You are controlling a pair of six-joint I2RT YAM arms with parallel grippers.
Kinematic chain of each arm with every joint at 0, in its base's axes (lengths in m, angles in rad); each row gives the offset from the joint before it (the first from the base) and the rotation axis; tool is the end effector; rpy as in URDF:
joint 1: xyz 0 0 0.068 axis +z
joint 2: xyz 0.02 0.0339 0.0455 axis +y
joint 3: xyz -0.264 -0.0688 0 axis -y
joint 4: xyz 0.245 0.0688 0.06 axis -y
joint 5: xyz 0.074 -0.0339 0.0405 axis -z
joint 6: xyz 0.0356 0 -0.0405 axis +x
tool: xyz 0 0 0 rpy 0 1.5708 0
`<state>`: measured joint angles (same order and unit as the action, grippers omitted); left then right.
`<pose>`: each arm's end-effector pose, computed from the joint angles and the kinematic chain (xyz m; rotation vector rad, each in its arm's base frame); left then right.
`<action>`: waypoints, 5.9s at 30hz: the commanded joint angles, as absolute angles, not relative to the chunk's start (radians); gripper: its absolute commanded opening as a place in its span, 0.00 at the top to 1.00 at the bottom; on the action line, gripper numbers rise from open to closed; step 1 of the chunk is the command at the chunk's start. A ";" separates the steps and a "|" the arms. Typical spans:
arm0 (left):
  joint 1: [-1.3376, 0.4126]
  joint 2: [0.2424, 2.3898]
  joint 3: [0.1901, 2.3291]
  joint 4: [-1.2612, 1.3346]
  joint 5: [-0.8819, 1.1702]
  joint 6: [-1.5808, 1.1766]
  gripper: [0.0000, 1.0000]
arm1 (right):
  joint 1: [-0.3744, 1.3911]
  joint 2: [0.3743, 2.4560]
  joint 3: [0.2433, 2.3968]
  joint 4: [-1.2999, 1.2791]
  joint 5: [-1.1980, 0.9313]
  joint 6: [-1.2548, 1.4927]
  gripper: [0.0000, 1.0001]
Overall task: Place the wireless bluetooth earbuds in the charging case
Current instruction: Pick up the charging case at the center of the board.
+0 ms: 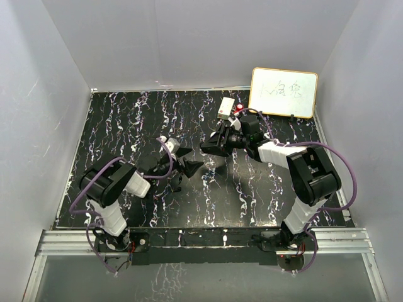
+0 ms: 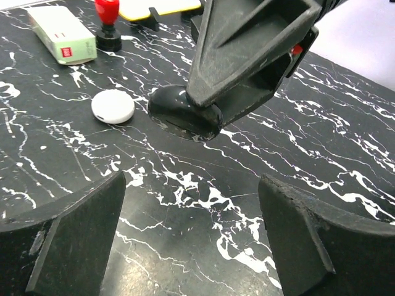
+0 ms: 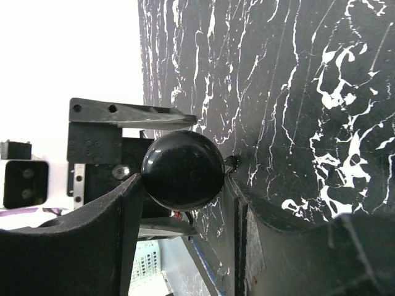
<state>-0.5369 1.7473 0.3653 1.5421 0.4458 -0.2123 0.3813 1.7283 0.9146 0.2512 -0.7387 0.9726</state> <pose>0.2293 -0.1544 0.1609 0.6122 1.3619 -0.9244 0.3235 0.1555 0.1839 0.2039 2.3859 1.5159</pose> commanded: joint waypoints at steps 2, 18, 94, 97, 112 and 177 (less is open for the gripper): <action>-0.540 1.830 0.446 1.785 0.590 -0.219 0.17 | 0.378 1.710 0.912 0.349 -0.771 1.000 0.81; -0.539 1.882 0.555 1.775 0.621 -0.245 0.40 | 0.379 1.683 0.862 0.382 -0.778 1.017 0.82; -0.650 1.665 0.773 0.784 0.529 0.263 1.00 | 0.489 1.482 1.237 -0.445 -0.209 0.419 0.42; -0.652 1.667 0.783 0.781 0.525 0.257 1.00 | 0.511 1.477 1.221 -0.446 -0.198 0.424 0.43; -0.662 1.669 0.808 0.781 0.526 0.253 1.00 | 0.544 1.527 1.202 -0.440 -0.207 0.441 0.48; -0.680 1.605 0.641 1.147 0.424 0.154 0.62 | 0.404 1.493 1.034 -0.268 -0.435 0.534 1.00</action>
